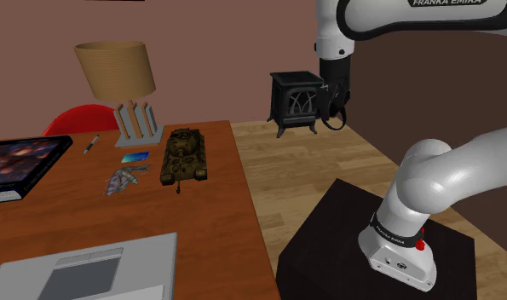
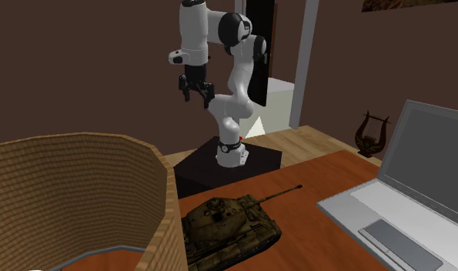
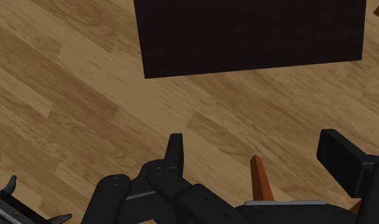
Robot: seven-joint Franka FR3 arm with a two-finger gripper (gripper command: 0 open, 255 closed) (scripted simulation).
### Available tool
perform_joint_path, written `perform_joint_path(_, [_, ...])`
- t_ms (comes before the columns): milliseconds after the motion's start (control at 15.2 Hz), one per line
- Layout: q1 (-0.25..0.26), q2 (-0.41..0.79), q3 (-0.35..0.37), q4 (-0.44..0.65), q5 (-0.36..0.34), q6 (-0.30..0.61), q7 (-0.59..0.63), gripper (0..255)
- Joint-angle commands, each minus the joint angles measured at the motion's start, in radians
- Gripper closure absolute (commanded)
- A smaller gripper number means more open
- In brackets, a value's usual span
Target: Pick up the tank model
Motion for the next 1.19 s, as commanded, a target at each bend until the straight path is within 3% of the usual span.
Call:
perform_joint_path(0, [0.0, 0.0, 0.0, 0.0, 0.0, 0.0, 0.0, 0])
perform_joint_path(594, [0.009, 0.169, 0.189, 0.066, 0.151, 0.136, 0.312, 0])
perform_joint_path(1122, [-0.009, 0.397, 0.345, 0.217, 0.189, 0.256, 0.587, 0])
